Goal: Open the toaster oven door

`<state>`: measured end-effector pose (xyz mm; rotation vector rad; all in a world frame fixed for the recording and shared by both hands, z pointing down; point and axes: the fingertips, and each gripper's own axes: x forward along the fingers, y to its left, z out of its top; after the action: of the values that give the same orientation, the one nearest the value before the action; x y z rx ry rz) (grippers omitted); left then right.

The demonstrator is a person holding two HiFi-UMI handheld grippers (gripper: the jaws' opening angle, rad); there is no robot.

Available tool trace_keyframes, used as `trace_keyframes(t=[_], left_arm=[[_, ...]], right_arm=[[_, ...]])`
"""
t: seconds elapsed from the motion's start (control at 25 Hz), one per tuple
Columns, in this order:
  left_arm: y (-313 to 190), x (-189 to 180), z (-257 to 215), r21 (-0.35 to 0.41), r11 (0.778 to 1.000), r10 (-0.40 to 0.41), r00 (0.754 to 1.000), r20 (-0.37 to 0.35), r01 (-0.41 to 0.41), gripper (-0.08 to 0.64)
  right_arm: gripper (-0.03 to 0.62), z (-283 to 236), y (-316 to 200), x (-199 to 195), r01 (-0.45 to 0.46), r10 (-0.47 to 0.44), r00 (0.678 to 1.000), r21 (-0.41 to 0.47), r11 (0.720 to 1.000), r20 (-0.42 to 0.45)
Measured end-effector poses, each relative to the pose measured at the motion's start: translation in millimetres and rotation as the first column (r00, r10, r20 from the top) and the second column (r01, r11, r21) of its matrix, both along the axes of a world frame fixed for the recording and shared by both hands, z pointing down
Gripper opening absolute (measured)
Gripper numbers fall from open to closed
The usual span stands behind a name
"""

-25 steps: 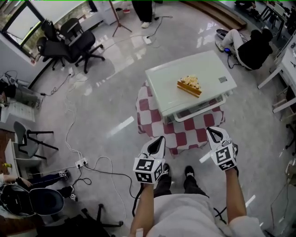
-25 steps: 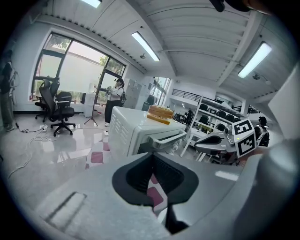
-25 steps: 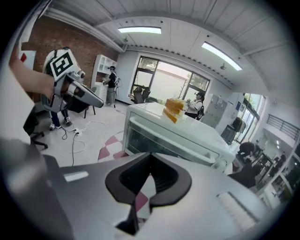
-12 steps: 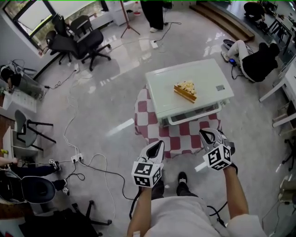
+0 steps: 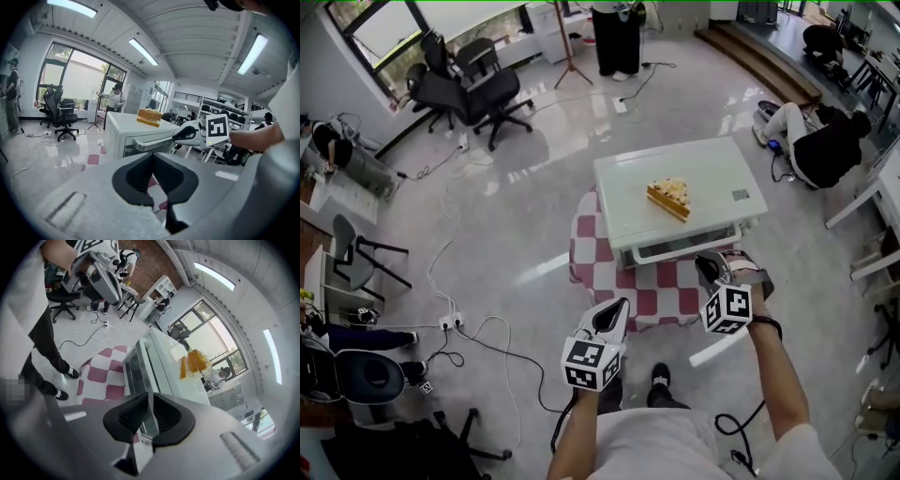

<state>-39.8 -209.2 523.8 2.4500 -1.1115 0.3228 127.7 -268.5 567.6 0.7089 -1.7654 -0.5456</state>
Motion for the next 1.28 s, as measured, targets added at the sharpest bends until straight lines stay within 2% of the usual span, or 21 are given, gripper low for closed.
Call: trace_keyframes(t=[0.12,0.4,0.64,0.88,1.08,1.28], left_arm=[[6,0,4,-0.006,1.000,-0.012,1.000,0.021,0.012,0.004],[7,-3,-3,0.018,0.997,-0.073,0.997,0.034,0.072,0.004],[16,2,-2,0.012,0.995,-0.101,0.994,0.031,0.101,0.004],[29,-5,0,0.004,0.986,-0.167,0.986,0.025,0.167,0.004],[44,-4,7,-0.004,0.981,-0.195,0.980,0.030,0.195,0.003],[60,-4,9,-0.001,0.977,-0.214,0.976,0.028,0.214,0.004]], right_arm=[[0.041,4,-9,4,0.047,-0.047,0.997,-0.005,0.999,-0.058],[0.130,14,-19,-7,0.134,-0.141,0.984,-0.067,0.989,-0.109],[0.115,25,-23,-9,0.186,-0.202,0.962,-0.097,0.978,-0.182],[0.106,26,-25,-11,0.185,-0.188,0.968,-0.035,0.982,-0.165],[0.097,28,-26,-10,0.210,-0.205,0.947,-0.006,0.978,-0.246],[0.095,29,-26,-7,0.208,-0.195,0.938,0.017,0.978,-0.285]])
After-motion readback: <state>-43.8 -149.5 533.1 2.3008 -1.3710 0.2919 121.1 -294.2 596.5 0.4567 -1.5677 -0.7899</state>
